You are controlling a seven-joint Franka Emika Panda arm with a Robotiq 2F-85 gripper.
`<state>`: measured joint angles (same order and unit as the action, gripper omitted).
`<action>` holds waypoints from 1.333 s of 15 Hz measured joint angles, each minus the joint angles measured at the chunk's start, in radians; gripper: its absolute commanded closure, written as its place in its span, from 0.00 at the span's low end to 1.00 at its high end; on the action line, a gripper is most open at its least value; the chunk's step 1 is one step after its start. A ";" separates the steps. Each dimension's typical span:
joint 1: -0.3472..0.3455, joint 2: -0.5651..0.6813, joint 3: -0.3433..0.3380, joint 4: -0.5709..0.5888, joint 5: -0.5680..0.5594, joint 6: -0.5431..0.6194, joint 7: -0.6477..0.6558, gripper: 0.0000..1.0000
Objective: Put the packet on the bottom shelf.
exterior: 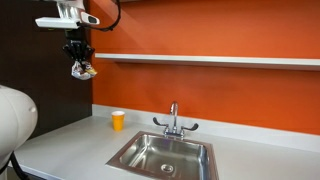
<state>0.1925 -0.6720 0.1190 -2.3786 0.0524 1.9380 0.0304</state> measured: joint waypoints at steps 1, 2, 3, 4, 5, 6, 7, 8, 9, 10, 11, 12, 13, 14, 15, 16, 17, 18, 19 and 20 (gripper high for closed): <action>-0.002 -0.009 -0.001 0.018 0.000 -0.001 0.000 0.99; -0.006 -0.013 -0.001 0.038 0.000 -0.001 0.000 0.99; -0.010 -0.014 -0.001 0.059 0.000 -0.001 0.000 0.99; -0.015 -0.012 -0.001 0.080 0.000 0.001 0.000 0.99; -0.021 -0.008 -0.001 0.104 -0.001 0.003 0.000 0.99; -0.026 -0.002 -0.002 0.129 -0.001 0.005 -0.001 0.99; -0.031 0.007 -0.004 0.156 -0.001 0.008 -0.001 0.99; -0.035 0.019 -0.005 0.185 -0.001 0.013 -0.002 0.99; -0.039 0.033 -0.006 0.216 -0.001 0.019 -0.002 0.99; -0.041 0.051 -0.009 0.251 -0.001 0.023 -0.003 0.99; -0.041 0.071 -0.014 0.288 -0.001 0.027 -0.007 0.99; -0.042 0.094 -0.020 0.326 -0.001 0.031 -0.010 0.99; -0.043 0.120 -0.026 0.366 -0.001 0.035 -0.012 0.99; -0.046 0.148 -0.032 0.404 -0.001 0.041 -0.014 0.99; -0.049 0.176 -0.037 0.439 -0.001 0.048 -0.016 0.99; -0.053 0.207 -0.041 0.472 -0.002 0.056 -0.018 0.99; -0.060 0.239 -0.044 0.504 -0.005 0.065 -0.019 0.99; -0.066 0.270 -0.045 0.532 -0.011 0.074 -0.019 0.99; -0.072 0.304 -0.047 0.561 -0.016 0.081 -0.019 0.99; -0.077 0.336 -0.048 0.588 -0.020 0.089 -0.019 0.99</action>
<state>0.1159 -0.3359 0.0705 -1.7907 0.0322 2.0273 0.0115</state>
